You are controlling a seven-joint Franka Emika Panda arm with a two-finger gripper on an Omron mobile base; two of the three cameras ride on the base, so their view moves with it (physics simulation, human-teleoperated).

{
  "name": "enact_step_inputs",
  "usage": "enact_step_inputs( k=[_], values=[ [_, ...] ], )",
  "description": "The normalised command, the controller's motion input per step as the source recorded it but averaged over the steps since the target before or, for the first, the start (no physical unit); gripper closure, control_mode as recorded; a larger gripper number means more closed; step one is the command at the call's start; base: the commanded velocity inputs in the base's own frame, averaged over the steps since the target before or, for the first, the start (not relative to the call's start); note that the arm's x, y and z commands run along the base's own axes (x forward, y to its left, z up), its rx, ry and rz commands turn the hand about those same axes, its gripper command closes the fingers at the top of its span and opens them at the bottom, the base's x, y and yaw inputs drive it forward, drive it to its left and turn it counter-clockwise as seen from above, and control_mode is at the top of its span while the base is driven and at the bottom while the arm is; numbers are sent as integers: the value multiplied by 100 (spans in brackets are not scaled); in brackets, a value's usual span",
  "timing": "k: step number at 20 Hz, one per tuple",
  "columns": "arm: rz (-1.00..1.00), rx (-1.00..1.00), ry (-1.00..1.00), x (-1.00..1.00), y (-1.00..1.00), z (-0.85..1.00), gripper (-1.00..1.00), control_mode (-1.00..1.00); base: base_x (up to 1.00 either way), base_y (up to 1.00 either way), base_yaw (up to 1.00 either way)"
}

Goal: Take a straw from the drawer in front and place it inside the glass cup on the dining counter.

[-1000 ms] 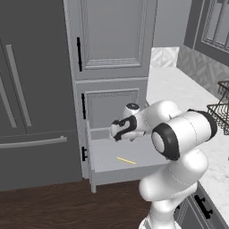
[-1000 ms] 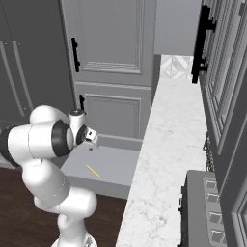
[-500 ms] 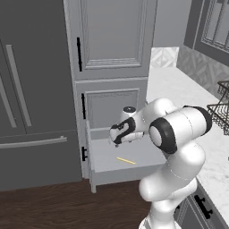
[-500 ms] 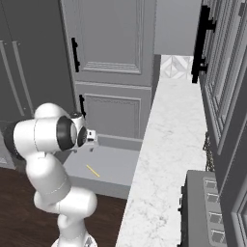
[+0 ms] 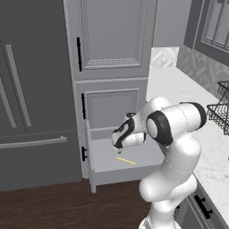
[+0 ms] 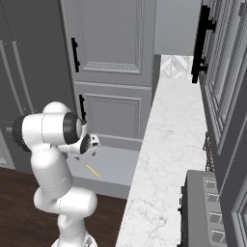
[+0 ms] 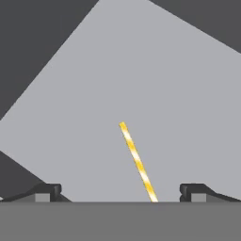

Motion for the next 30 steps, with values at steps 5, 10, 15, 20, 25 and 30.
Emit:
enact_step_inputs(
  k=[5,10,15,20,25,30],
  values=[
    [12,-7,1,0,-8,-27,-100,-100,0,0,0],
    [9,-7,0,0,0,-35,-100,-100,0,0,0],
    [15,0,0,0,-3,-25,-100,-100,0,0,0],
    [15,0,0,2,-3,-23,-100,-100,0,0,0],
    [12,0,0,6,-2,-18,-100,-100,0,0,0],
    [3,0,0,22,0,-13,-100,-100,0,0,0]
  ],
)
